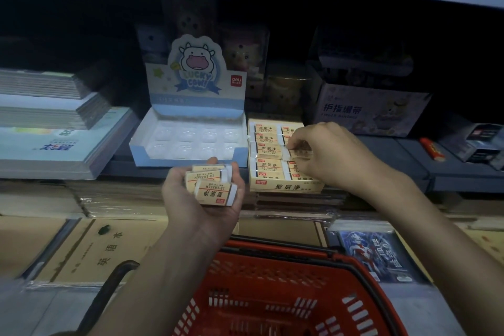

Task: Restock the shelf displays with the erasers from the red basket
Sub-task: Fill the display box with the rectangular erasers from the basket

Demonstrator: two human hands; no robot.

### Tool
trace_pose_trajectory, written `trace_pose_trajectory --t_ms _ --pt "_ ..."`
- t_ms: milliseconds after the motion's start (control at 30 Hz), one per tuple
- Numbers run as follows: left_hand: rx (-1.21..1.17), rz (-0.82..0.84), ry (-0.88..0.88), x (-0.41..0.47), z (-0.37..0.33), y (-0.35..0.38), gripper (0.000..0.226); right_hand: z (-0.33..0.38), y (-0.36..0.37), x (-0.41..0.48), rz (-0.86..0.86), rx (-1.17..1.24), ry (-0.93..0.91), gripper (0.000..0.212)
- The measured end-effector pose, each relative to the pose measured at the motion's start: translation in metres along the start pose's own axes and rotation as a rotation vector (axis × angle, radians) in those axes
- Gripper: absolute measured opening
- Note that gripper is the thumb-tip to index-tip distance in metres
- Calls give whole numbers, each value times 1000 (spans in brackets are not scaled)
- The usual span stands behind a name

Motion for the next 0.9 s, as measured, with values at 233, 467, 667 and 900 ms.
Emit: trace_pose_trajectory --t_ms 233,467,667,900 --pt "15 7 11 -1 0 1 33 -8 -9 -4 -132 104 -14 15" --pt "88 66 -4 -3 1 9 33 -2 -17 -10 -154 82 7 18" --pt "228 194 -29 -6 4 21 34 72 -40 -34 -73 561 -149 7" --pt "295 281 -58 -8 8 25 62 129 -15 -58 -89 198 -385 39"
Point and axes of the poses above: each hand's wrist, its own x-axis towards the middle knuckle, its own y-axis out of the palm, z = x × y, the point moved 10 cm from there along x, towards the middle knuckle, and after that the axes turned 5 degrees about z, right-handed, at the moved point
